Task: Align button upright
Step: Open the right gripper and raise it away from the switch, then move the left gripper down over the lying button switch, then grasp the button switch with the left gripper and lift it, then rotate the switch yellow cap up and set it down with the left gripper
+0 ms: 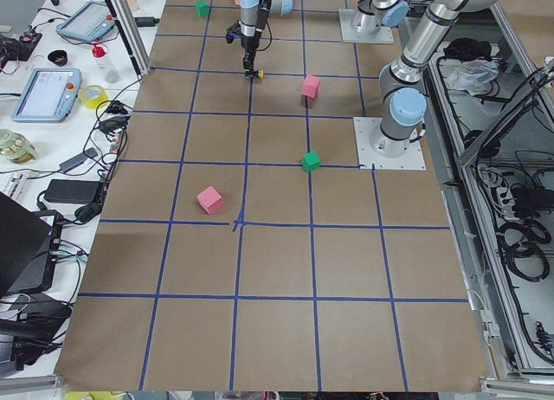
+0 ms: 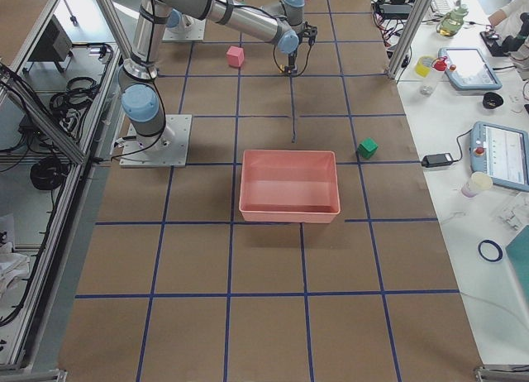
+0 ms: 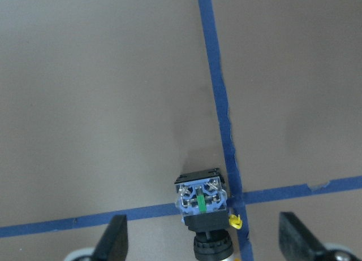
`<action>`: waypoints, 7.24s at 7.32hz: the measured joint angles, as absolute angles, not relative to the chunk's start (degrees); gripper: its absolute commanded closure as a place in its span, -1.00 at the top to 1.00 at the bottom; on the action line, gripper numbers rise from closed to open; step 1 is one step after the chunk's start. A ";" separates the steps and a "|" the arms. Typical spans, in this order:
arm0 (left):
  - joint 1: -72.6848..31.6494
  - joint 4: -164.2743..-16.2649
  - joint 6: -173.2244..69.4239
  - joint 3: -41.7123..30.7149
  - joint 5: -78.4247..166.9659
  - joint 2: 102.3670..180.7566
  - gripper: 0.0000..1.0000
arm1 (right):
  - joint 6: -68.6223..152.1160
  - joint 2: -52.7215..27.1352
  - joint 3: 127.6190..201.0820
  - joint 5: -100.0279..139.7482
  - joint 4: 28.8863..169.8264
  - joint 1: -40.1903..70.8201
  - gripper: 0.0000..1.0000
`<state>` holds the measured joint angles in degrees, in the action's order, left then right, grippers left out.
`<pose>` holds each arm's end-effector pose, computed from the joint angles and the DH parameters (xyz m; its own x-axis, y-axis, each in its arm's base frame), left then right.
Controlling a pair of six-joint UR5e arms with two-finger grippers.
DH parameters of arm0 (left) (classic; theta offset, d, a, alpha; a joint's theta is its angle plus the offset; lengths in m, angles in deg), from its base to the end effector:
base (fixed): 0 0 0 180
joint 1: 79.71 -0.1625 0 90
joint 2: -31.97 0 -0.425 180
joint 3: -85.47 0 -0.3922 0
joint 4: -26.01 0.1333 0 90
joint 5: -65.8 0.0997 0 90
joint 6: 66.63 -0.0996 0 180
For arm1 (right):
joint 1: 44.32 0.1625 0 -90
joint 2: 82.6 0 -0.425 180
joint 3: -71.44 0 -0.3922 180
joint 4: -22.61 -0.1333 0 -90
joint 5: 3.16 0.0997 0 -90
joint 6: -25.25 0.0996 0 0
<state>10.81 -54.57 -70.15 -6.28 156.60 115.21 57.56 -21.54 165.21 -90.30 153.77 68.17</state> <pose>-0.1361 -0.4608 0.5472 -0.9975 0.0650 -0.0288 0.0702 0.9662 -0.2479 0.3760 -0.5467 0.2387 -0.9798 0.1599 -0.1203 0.1719 0.9802 -0.0978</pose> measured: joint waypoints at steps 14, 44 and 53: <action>18.46 -5.43 -61.63 -34.61 156.65 121.92 1.00 | 21.88 5.26 155.17 -92.55 113.30 48.46 1.00; 24.21 -33.41 -12.45 -11.38 136.01 145.54 -1.00 | 19.27 4.67 157.22 -93.25 113.68 48.14 1.00; 19.72 -36.27 -1.28 -8.54 119.97 154.29 0.95 | 19.27 4.69 157.67 -93.25 113.66 48.10 1.00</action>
<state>19.72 -36.27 -1.28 -8.54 119.97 154.29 19.27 4.69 157.67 -93.25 113.66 48.10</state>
